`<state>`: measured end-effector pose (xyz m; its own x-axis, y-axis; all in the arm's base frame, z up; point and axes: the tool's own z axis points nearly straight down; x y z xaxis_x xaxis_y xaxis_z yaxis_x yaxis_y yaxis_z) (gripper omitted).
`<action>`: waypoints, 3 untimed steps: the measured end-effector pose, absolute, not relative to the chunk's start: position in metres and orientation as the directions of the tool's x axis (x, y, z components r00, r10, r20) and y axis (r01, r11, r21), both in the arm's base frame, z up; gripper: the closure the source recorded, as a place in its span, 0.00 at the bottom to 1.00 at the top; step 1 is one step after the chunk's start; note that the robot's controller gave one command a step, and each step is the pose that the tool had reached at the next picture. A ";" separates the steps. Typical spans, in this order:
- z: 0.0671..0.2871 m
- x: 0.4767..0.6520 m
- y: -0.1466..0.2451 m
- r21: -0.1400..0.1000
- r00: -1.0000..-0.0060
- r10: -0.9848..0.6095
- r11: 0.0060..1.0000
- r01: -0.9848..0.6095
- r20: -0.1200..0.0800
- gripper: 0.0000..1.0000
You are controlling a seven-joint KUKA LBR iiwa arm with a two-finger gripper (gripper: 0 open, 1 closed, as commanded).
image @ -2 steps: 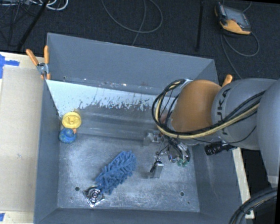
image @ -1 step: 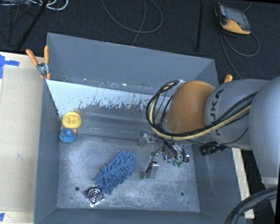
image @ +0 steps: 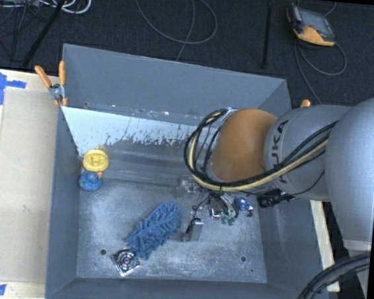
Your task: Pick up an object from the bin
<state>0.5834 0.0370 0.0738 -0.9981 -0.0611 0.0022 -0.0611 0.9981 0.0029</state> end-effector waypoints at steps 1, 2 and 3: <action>0.072 0.601 0.049 -0.001 -0.997 -0.071 0.997 -0.071 0.000 0.00; 0.069 0.537 0.116 0.001 -0.959 -0.282 0.959 -0.282 0.002 1.00; 0.069 0.537 0.116 0.001 -0.959 -0.283 0.959 -0.283 0.002 1.00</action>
Offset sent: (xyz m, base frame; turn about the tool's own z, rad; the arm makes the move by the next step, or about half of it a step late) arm -0.0460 0.0781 -0.0038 -0.2221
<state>0.5368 0.1164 0.0693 -0.9592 -0.2827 0.0016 -0.2827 0.9592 0.0005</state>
